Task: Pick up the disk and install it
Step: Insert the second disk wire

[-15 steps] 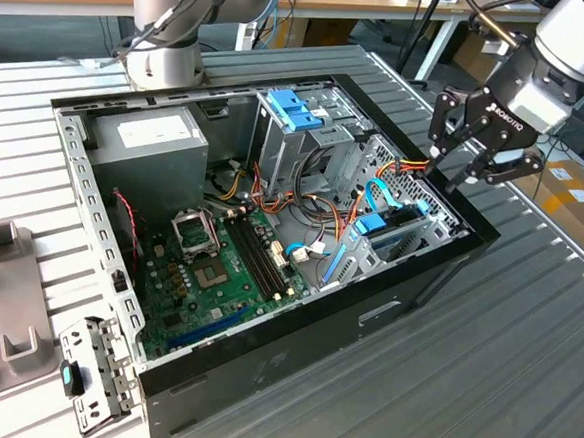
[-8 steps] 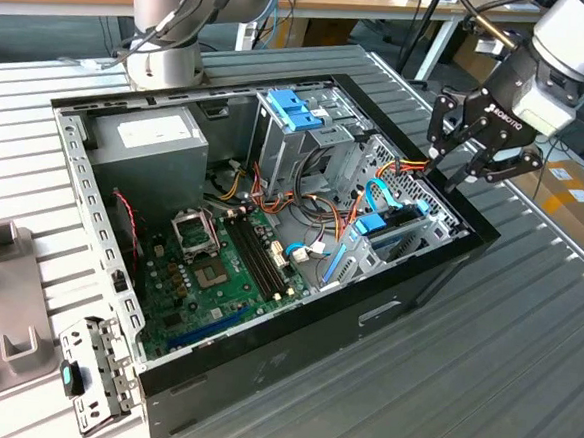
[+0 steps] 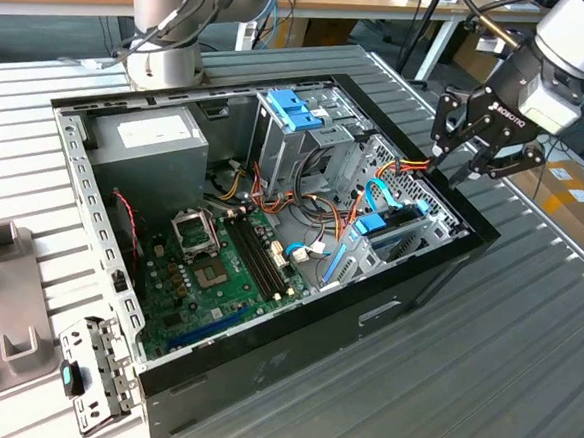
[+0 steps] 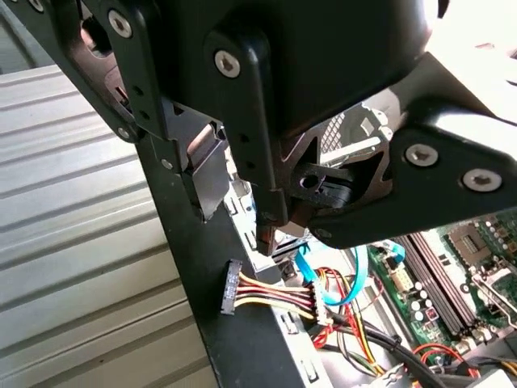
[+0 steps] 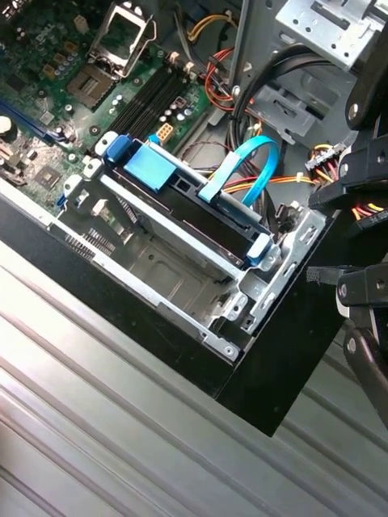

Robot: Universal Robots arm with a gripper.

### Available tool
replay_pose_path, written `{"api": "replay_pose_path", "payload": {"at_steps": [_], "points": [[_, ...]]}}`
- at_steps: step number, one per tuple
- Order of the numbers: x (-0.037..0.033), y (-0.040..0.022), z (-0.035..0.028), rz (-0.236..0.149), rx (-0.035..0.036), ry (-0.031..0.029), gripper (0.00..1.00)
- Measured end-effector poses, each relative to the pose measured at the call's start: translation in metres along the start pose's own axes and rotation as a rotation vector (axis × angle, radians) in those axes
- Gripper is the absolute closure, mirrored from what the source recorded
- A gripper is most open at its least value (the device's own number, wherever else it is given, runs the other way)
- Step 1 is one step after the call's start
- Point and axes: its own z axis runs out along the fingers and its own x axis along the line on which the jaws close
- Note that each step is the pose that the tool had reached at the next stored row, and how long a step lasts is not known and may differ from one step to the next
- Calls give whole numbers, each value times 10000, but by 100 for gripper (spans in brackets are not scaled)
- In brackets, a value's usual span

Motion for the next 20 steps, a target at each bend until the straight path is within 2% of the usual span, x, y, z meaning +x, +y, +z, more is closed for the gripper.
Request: {"api": "replay_pose_path", "payload": {"at_steps": [2,3,5,6,7,8,12,16,20], "points": [[-5,-6,8,-221,14,31,58],[-7,-7,11,-315,55,69,58],[-8,-8,12,-478,266,239,58],[-8,-8,13,-543,397,342,58],[-9,-7,13,-567,470,398,58],[-9,-6,14,-589,512,428,58],[-11,-6,13,-674,513,443,58],[-17,-10,15,-1402,444,426,58],[-30,-20,21,-2393,353,404,58]]}}
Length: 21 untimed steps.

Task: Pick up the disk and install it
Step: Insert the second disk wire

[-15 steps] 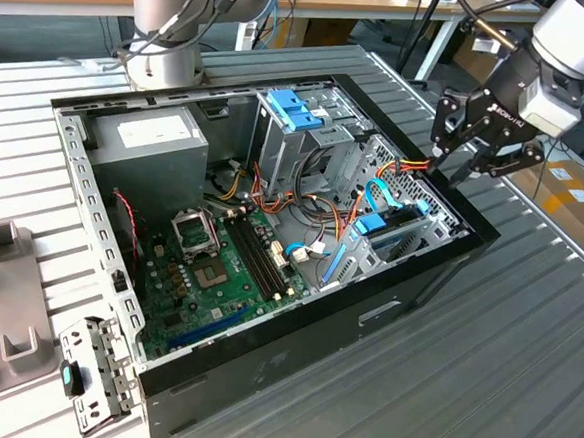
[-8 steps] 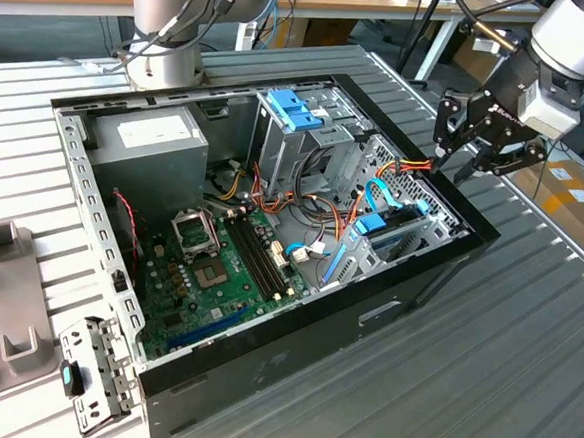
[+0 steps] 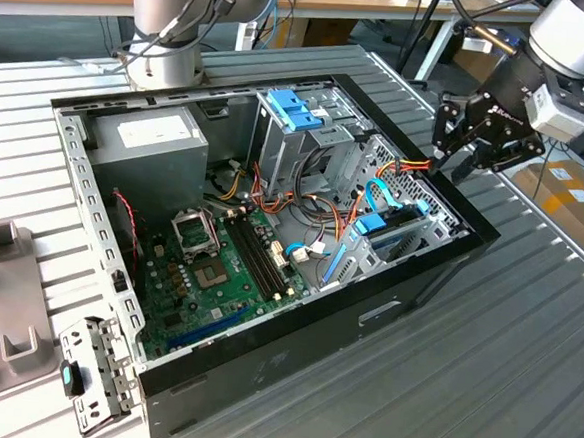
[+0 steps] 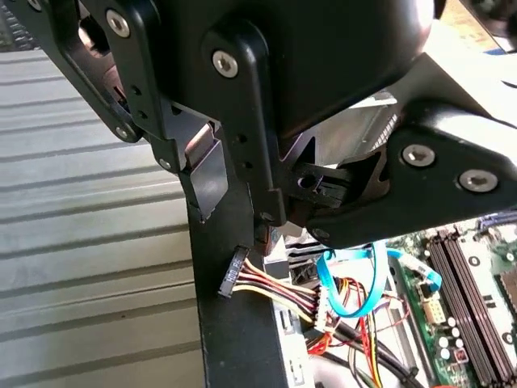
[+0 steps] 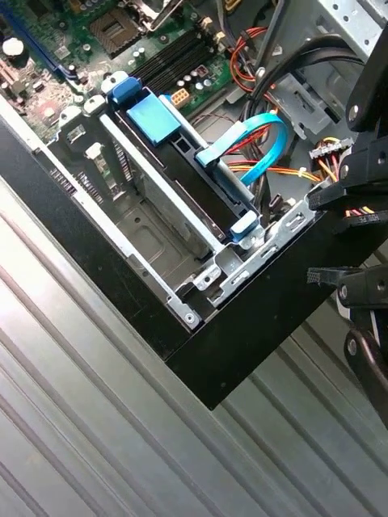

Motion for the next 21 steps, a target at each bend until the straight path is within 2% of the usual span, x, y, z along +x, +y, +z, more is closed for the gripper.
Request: {"api": "replay_pose_path", "payload": {"at_steps": [3,6,12,16,18,21], "points": [[-4,-4,3,-307,-24,-20,58],[-4,-5,3,-318,-26,-22,58],[-89,-105,20,-319,-26,-22,58],[-95,-143,32,-334,-27,-23,58],[-97,-181,41,-344,-27,-24,58],[-94,-192,44,-349,-29,-23,58]]}}
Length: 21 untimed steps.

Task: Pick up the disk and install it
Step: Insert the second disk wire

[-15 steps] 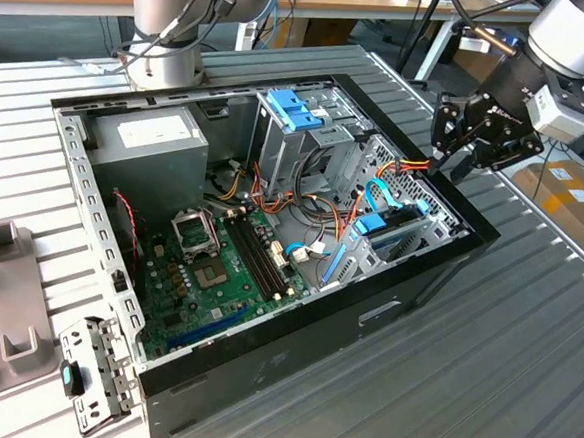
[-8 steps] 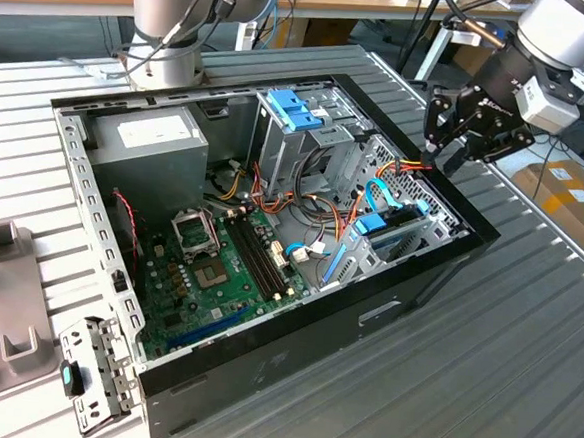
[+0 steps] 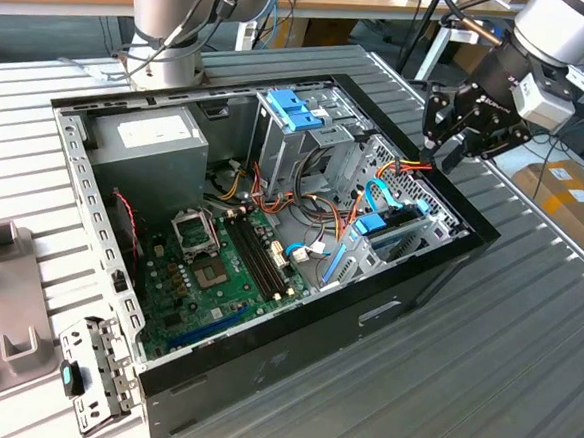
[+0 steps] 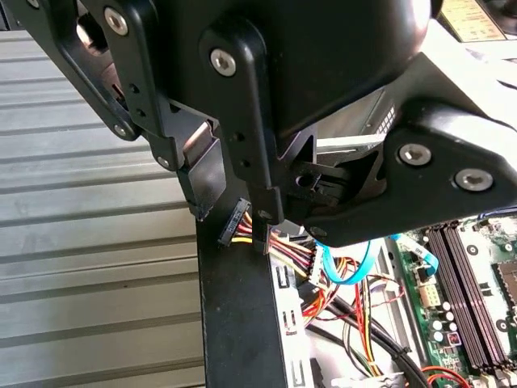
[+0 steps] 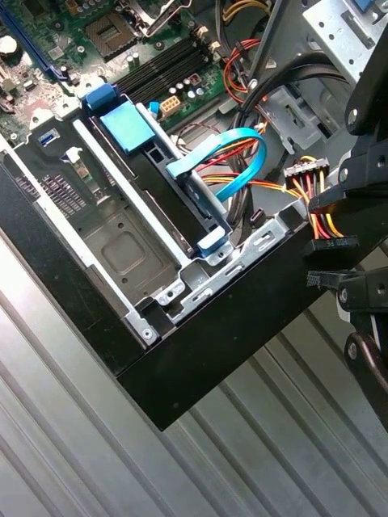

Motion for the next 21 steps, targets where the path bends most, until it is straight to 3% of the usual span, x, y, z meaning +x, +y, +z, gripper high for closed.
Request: {"api": "replay_pose_path", "payload": {"at_steps": [5,8,18,21], "points": [[0,-4,1,-3,0,-1,60],[1,-6,1,-4,0,-1,74],[2,-7,15,-6,0,-1,74],[2,-6,18,-6,-1,0,84]]}}
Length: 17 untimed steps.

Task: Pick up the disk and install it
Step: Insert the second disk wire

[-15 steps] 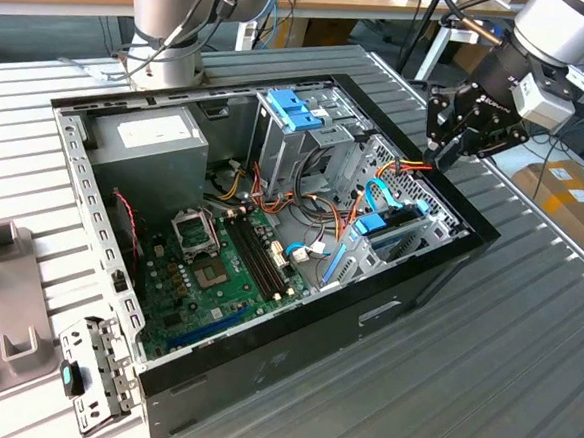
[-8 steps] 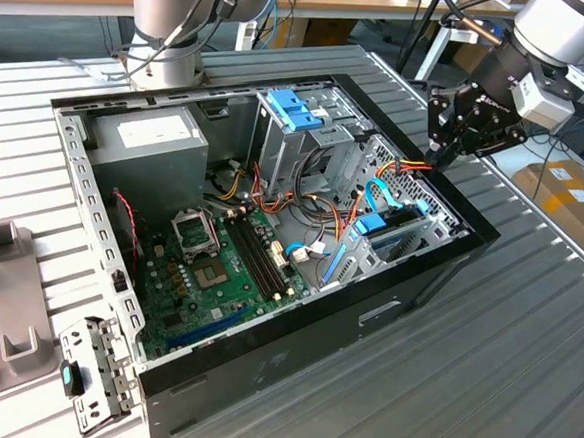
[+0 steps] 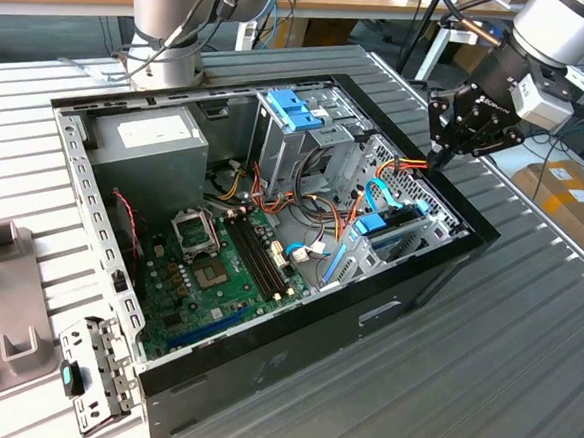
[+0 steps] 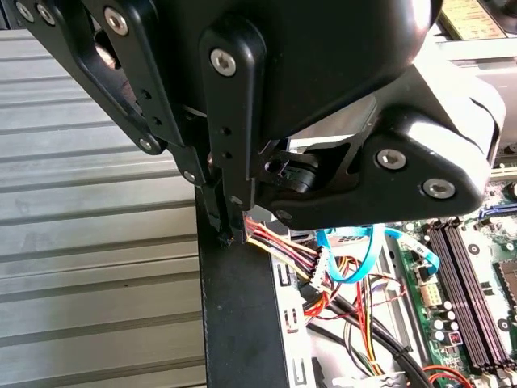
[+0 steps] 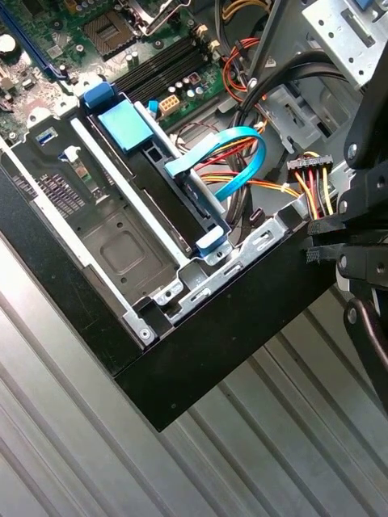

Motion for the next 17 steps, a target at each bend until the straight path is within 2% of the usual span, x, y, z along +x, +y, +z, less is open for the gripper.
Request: {"api": "replay_pose_path", "payload": {"at_steps": [5,7,9,14,17], "points": [[0,0,1,0,2,-2,84],[-5,-4,-58,0,1,-1,84],[-6,-5,-77,0,2,-2,84],[-14,-2,-81,1,0,1,84],[-23,8,-78,260,24,18,84]]}}
